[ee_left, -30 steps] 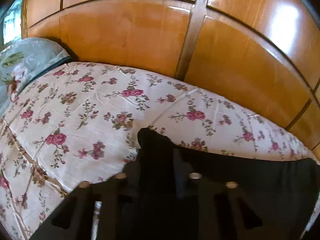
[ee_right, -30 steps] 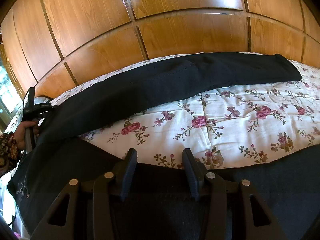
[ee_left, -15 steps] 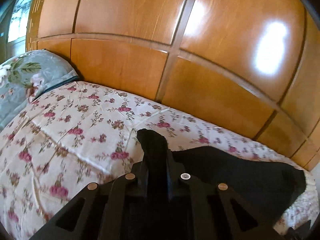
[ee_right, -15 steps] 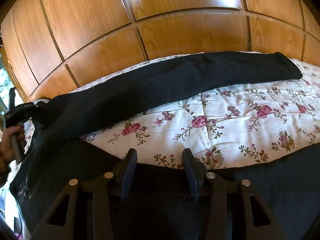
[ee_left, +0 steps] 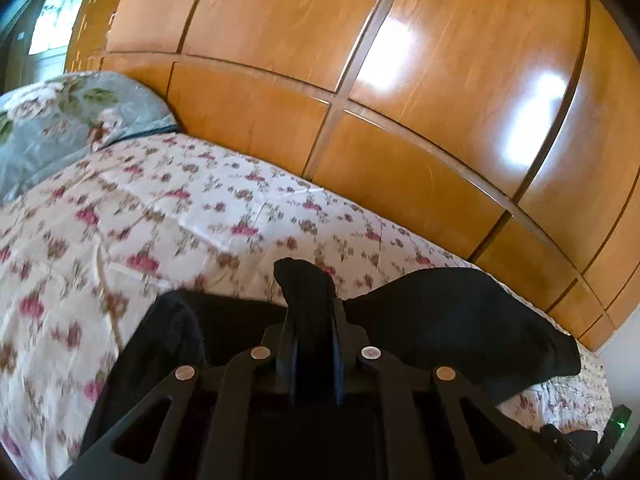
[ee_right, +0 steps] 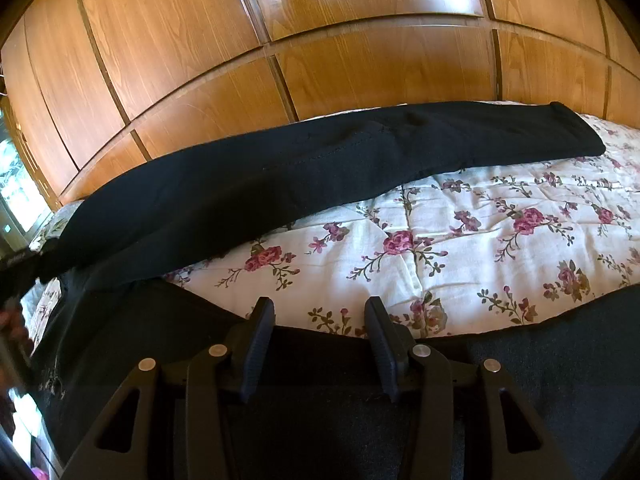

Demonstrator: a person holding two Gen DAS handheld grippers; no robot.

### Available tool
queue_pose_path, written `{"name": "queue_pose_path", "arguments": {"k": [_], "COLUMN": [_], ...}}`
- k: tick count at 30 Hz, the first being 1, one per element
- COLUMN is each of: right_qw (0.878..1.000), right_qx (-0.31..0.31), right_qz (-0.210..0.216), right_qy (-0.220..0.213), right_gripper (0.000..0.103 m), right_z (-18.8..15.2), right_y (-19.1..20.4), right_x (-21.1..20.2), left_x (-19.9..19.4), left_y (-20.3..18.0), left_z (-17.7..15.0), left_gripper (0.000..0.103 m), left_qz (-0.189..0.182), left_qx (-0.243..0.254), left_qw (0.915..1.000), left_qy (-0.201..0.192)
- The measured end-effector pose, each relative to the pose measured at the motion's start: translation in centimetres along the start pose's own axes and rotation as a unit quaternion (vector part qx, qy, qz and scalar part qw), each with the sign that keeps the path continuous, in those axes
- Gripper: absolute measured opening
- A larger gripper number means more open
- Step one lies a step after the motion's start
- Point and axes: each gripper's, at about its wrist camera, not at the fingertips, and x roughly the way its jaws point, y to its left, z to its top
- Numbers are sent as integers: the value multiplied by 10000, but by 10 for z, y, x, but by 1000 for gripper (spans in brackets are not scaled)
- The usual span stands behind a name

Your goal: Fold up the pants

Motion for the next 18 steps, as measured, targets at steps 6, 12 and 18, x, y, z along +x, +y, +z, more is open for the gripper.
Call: {"name": "queue_pose_path", "arguments": {"k": [6,12,18], "right_qw": [10000,9999,9975], "right_qx": [-6,-65,-258], "right_qz": [-6,-112,-505], "right_qy": [0,43,415], "right_gripper": [48,48,50], "right_z": [0,0,12], "right_y": [-1,1,18], "right_x": [0,-1,3], "left_x": [-25,-36,-31], "left_y": [19,38,43], "left_z": [-32,-67,-86], "left_gripper": [12,12,13], "left_qz": [-193,-316,-392], "left_qx": [-554,-777,-687], "left_qw": [9982,9964,9968], "left_qy": [-75,99,73]}}
